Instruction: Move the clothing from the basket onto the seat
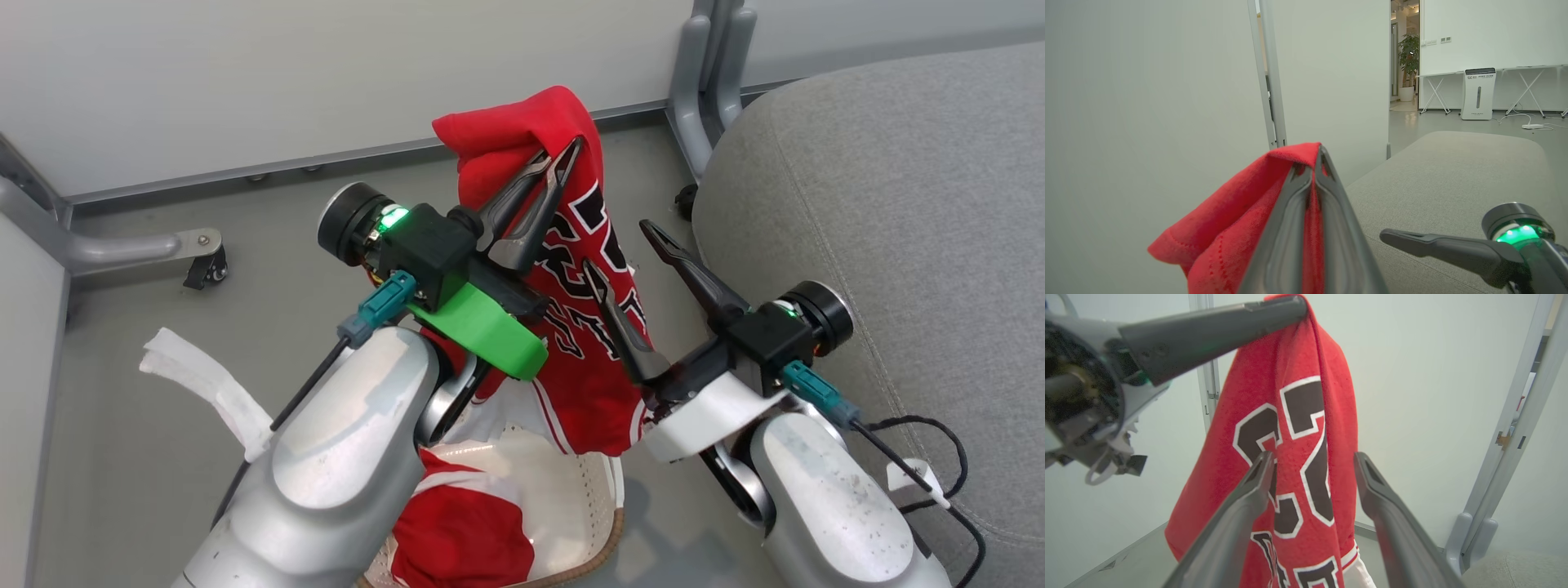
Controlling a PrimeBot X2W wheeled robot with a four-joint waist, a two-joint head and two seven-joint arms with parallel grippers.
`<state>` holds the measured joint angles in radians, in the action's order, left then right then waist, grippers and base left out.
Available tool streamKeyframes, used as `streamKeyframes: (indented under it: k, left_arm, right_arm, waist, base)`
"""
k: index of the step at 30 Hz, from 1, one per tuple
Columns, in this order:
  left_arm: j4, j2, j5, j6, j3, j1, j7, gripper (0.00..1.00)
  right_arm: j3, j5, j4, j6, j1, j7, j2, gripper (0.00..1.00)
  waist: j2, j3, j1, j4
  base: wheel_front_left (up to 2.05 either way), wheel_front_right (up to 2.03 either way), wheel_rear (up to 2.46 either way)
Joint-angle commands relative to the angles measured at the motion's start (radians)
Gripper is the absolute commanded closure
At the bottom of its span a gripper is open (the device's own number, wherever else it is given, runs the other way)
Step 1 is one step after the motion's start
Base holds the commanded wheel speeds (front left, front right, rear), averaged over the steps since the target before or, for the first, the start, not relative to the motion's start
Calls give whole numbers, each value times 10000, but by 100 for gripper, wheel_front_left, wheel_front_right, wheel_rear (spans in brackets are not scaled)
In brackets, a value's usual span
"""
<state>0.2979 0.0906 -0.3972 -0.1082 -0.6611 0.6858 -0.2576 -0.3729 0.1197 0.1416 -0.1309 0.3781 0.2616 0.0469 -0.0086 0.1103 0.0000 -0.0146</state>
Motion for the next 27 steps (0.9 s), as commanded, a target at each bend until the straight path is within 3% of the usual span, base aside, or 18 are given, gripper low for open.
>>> streamKeyframes:
  k: [1, 16, 17, 18, 27]
  left_arm:
    - [-38, -5, 15, 26, -28, 128, -40, 100]
    - [-485, -258, -27, -37, -705, 285, -74, 100]
    - [-509, -262, -36, -36, -729, 284, -75, 100]
    - [-536, -270, -48, -26, -756, 283, -77, 100]
    - [-487, -160, -73, 56, -802, 53, -66, 100]
  right_arm:
    - [-44, -93, 309, 3, 250, 27, 41, 0]
    - [-529, 671, 2892, 6, 1339, 27, 38, 1]
    - [-571, 721, 3006, 6, 1341, 27, 38, 59]
    - [-583, 799, 3079, 6, 1385, 27, 39, 100]
    - [-500, 1123, 2788, 6, 1145, 28, 39, 100]
  waist:
    - [86, 132, 0, 92]
    - [86, 545, 0, 474]
    - [86, 554, 0, 495]
    - [86, 566, 0, 518]
    - [86, 474, 0, 551]
  base:
    - [0, 0, 0]
    - [0, 0, 0]
    - [0, 0, 0]
    - [0, 0, 0]
    - [0, 0, 0]
